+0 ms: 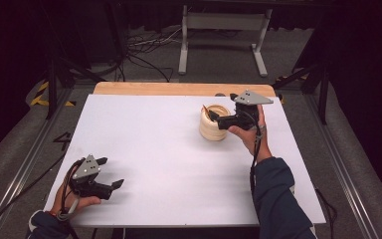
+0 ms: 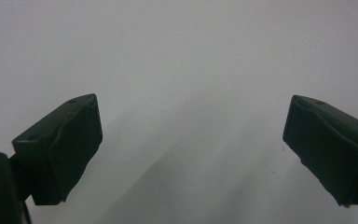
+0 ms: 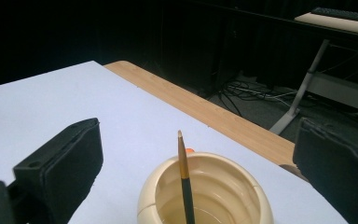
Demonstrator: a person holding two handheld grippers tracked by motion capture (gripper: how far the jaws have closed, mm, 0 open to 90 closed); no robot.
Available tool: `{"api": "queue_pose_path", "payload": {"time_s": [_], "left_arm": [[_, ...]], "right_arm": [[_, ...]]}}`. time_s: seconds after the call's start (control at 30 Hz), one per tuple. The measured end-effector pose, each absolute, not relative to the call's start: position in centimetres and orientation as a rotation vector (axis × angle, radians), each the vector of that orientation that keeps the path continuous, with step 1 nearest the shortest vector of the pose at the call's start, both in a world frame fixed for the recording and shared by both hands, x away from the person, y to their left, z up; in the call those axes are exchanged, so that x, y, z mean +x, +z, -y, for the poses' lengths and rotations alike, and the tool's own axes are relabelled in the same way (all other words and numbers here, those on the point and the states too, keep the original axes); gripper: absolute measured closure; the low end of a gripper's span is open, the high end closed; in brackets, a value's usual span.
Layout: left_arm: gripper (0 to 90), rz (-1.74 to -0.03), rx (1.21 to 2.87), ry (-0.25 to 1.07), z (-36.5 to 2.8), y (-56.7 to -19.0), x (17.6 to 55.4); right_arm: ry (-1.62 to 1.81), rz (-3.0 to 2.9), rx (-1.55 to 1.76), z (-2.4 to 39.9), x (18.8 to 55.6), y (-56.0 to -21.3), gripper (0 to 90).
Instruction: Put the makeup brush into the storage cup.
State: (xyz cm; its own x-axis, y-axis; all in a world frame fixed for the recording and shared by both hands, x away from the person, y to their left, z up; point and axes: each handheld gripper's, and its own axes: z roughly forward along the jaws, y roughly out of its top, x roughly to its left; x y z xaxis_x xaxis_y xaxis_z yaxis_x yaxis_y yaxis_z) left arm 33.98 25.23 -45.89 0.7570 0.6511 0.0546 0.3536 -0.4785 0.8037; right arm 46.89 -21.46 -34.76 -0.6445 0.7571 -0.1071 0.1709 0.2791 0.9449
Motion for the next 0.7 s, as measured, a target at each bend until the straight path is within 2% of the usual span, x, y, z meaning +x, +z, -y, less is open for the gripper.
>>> {"api": "queue_pose_path", "payload": {"time_s": [0.7], "left_arm": [[5.5,-0.754,2.110,0.457,-25.2,-45.8,34.0]], "right_arm": [[1.312,-2.003,0.811,22.4,45.8,-34.3,2.5]]}}
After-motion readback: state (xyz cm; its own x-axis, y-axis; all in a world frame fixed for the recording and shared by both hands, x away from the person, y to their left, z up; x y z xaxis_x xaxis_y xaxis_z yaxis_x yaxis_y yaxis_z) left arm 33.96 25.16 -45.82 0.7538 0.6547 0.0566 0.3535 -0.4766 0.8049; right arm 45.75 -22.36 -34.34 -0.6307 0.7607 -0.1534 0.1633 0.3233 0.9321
